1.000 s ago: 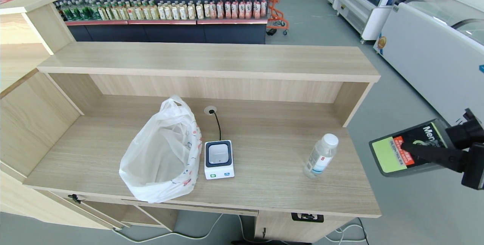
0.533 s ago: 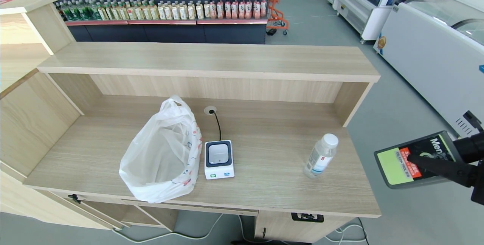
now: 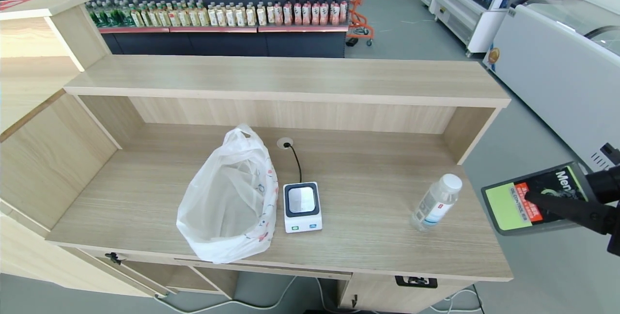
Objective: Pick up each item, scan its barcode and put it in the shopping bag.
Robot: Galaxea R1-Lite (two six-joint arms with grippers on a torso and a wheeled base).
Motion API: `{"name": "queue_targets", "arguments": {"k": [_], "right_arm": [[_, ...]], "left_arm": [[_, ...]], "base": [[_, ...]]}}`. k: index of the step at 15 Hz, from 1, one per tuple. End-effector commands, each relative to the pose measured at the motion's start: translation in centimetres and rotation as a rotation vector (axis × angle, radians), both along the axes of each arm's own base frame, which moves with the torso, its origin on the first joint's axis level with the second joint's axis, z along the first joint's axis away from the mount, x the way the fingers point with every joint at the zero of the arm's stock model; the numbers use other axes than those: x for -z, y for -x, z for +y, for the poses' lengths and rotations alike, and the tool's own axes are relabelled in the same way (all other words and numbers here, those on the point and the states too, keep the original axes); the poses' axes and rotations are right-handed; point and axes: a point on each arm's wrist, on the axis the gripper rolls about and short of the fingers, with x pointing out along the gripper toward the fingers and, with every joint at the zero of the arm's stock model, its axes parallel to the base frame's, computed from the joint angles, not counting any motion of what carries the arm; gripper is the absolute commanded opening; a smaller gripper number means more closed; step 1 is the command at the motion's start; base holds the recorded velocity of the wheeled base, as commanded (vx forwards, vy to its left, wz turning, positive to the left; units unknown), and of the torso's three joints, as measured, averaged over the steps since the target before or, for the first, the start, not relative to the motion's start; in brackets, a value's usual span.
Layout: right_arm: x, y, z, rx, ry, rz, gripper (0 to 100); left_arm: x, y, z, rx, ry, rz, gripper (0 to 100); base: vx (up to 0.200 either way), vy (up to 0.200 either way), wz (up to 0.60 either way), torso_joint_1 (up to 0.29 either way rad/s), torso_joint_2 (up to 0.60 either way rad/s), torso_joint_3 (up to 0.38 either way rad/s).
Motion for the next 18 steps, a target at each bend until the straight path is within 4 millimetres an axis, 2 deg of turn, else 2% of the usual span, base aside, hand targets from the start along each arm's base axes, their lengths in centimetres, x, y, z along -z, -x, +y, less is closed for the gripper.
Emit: {"name": "queue_targets", "arguments": {"k": [1,4,7,9,15,18], "right_arm": [[0.2,-1.2,0.3,0.002,-0.011,0.017,0],[0.4,-6.1,1.2,0.025,-0.029,0.025,0],[2.2,-10.2,2.0,0.034,-0.019,0.052,0],[3.9,-12.2,2.5,0.031,-0.013,0.088,0],[8.3,-16.9,5.1,-0.029,0.016,0.128,0],[10.8,-18.5,6.0,-0.06,0.047,0.135,0]], "left_arm": [[0.0,0.0,0.0,0.0,0.001,0.0,100],[0.0,0.0,0.0,0.0,0.001,0.0,100],[0.0,0.0,0.0,0.0,-0.002,-0.002,100],[0.0,0.0,0.0,0.0,-0.001,0.0,100],[-0.1,0.0,0.0,0.0,-0.001,-0.003,100],[0.0,0.0,0.0,0.0,-0.001,-0.002,100]], "base": [[0.0,0.2,0.0,0.002,0.0,-0.002],[0.0,0.2,0.0,0.002,0.0,0.002],[0.0,0.2,0.0,0.004,0.0,0.002],[0.0,0.2,0.0,0.002,0.0,0.002],[0.0,0.0,0.0,0.0,0.0,0.0],[0.0,0.0,0.0,0.0,0.0,0.0]]}}
